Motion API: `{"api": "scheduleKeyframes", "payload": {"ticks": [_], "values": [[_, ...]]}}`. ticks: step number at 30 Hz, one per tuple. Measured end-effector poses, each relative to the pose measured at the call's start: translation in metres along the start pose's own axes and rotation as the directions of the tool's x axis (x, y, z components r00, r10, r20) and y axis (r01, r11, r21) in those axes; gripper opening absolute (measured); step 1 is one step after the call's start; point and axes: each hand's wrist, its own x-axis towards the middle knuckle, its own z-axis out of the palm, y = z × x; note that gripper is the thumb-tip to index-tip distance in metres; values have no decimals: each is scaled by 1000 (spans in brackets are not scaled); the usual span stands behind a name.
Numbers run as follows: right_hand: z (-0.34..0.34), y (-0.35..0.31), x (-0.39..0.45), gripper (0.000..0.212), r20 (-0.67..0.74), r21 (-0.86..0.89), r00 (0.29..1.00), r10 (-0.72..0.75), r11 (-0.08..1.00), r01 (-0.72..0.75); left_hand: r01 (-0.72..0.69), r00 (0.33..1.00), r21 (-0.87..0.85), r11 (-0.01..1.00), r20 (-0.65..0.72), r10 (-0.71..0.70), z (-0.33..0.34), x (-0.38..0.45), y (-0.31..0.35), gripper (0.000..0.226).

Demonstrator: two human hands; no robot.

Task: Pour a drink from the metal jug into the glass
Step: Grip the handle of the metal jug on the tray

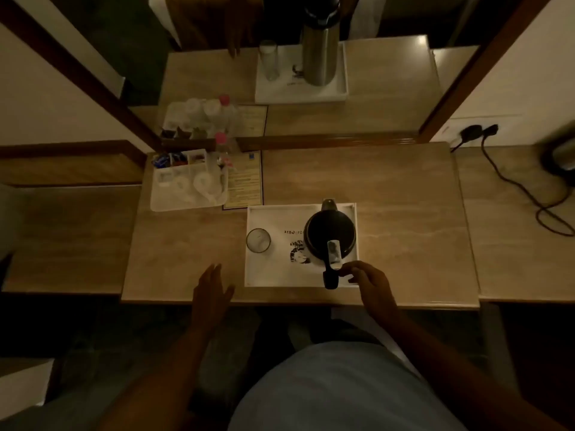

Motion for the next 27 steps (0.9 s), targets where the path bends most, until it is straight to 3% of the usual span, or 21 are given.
{"api": "scheduleKeyframes", "payload": {"ticks": [4, 7, 11, 14, 18, 24, 27], "values": [[17, -10, -3, 46, 92, 122, 993, 68, 989, -79, -8, 999, 11, 1000, 32, 8, -2, 15, 0, 74], [28, -9, 0, 42, 160, 249, 975, 157, 949, -194, -53, 998, 25, 998, 47, 52, -3, 29, -1, 75], [50, -15, 8, 63, 167, 389, 954, 250, 872, -297, -105, 994, 42, 994, 45, 103, -9, 52, -12, 77], [61, -17, 4, 65, 52, 434, 955, 293, 855, -285, -128, 988, 69, 989, 101, 121, -9, 64, -23, 80], [73, -19, 3, 47, -74, 473, 957, 281, 854, -214, -122, 981, 105, 987, 163, 104, -7, 68, -29, 83], [80, -16, 7, 34, -280, 507, 867, 411, 831, -230, -96, 979, 76, 993, 189, 80, -6, 76, -31, 85], [74, -22, 9, 27, -303, 469, 850, 430, 844, -259, -88, 977, 59, 994, 199, 75, -7, 79, -32, 87]]}}
